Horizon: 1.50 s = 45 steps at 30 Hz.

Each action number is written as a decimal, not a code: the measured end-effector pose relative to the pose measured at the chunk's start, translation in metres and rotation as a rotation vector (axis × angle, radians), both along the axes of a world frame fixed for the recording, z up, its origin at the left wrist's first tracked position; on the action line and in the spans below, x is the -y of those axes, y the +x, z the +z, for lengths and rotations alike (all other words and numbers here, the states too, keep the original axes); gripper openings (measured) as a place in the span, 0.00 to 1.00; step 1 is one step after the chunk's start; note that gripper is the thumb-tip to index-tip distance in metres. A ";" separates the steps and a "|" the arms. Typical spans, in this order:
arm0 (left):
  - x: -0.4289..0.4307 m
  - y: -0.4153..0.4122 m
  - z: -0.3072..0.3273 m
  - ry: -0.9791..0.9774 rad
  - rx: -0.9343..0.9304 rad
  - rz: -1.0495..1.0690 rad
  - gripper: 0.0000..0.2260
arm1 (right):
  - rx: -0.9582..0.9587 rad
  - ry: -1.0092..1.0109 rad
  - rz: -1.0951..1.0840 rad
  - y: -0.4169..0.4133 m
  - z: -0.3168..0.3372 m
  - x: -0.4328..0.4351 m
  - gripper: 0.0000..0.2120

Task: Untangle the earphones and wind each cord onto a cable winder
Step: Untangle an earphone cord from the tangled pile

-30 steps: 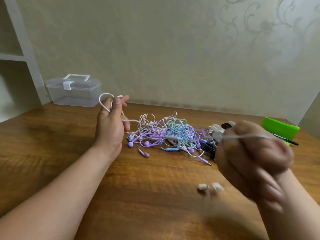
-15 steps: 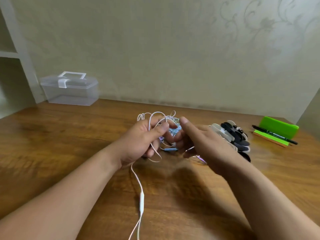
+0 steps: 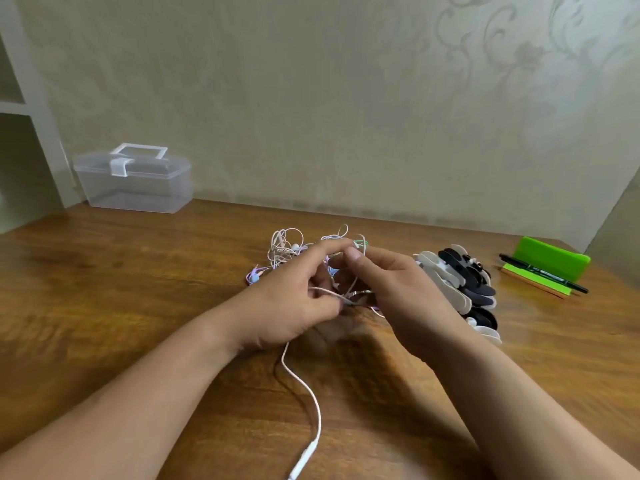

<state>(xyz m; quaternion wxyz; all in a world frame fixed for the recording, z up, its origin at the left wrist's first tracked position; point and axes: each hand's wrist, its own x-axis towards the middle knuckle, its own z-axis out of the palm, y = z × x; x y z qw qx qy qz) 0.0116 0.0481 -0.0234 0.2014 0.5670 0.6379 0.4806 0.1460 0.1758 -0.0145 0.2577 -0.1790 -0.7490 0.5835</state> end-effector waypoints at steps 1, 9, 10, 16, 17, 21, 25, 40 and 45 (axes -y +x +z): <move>0.001 0.000 0.002 0.005 0.020 0.005 0.27 | 0.003 0.033 -0.013 0.001 0.001 -0.001 0.15; -0.001 0.002 0.001 0.118 0.009 0.173 0.19 | -0.029 0.017 0.051 0.007 0.010 0.000 0.18; -0.001 0.001 0.000 0.146 -0.049 0.215 0.23 | -0.010 -0.022 0.094 0.008 0.011 0.000 0.17; -0.001 0.002 0.002 0.226 -0.183 0.195 0.23 | 0.076 -0.064 0.267 0.014 0.019 0.000 0.15; -0.002 0.003 0.004 0.195 -0.103 0.162 0.18 | 0.075 -0.081 0.280 0.015 0.020 -0.001 0.15; -0.003 0.002 0.010 0.178 0.290 0.058 0.08 | -0.037 -0.188 0.255 0.017 0.024 -0.009 0.15; -0.003 -0.011 0.011 0.273 0.550 0.142 0.09 | -0.120 -0.267 0.186 0.020 0.022 -0.022 0.10; 0.001 -0.010 0.008 0.133 0.263 0.011 0.14 | -0.118 0.332 0.171 0.038 0.038 -0.011 0.09; -0.003 -0.001 -0.001 0.053 -0.151 0.020 0.19 | -0.147 0.196 0.231 0.027 0.031 -0.008 0.16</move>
